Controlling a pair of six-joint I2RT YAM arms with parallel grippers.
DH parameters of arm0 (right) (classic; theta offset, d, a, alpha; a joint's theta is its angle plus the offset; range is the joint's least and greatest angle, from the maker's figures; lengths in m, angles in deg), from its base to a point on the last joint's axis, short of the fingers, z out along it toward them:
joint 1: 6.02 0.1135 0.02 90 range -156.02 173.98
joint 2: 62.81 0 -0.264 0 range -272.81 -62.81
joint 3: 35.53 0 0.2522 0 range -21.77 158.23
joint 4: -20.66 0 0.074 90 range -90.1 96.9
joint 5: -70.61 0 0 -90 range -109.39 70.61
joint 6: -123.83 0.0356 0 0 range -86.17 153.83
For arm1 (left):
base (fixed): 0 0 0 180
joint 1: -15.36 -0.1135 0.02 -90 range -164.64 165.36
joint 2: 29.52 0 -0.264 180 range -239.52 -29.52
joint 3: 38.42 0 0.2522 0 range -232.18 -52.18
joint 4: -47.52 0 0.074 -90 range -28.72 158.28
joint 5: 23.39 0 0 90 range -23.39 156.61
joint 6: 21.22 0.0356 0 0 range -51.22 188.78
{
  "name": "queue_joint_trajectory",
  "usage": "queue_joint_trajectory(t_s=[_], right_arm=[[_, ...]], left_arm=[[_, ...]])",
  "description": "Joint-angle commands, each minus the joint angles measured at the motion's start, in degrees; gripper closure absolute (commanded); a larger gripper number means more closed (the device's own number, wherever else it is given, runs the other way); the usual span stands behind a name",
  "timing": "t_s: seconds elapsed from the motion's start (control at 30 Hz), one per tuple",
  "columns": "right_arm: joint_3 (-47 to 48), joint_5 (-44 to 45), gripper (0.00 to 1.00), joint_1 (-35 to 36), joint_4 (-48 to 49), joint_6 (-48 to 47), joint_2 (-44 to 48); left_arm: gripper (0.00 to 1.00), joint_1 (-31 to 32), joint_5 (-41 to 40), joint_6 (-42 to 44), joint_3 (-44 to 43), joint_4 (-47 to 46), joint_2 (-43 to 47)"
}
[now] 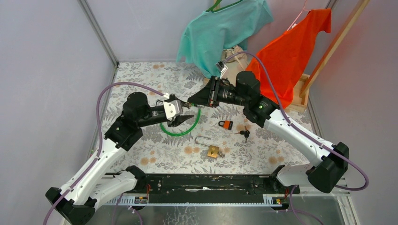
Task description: Unlock with the key
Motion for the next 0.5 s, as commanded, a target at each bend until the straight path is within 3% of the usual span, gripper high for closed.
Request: queue_joint_trajectory(t_s=[0.0,0.23,0.33,0.47], right_arm=[[0.7,-2.5,1.0,0.3,5.2,2.7,2.0],[0.7,-2.5,1.0,0.3,5.6,3.1,2.6],[0.5,-2.3,1.0,0.3,5.9,3.3,2.9],[0.1,-1.8,1.0,0.3,5.8,2.9,3.6]], left_arm=[[0.49,1.1,-5.4,-4.5,1.3,-11.4,1.1],[0.53,1.3,-8.0,-7.0,2.9,-14.4,1.4],[0.65,1.3,-7.4,-7.3,2.9,-14.0,1.8],[0.87,1.3,-7.1,-6.3,3.1,-11.9,2.4]])
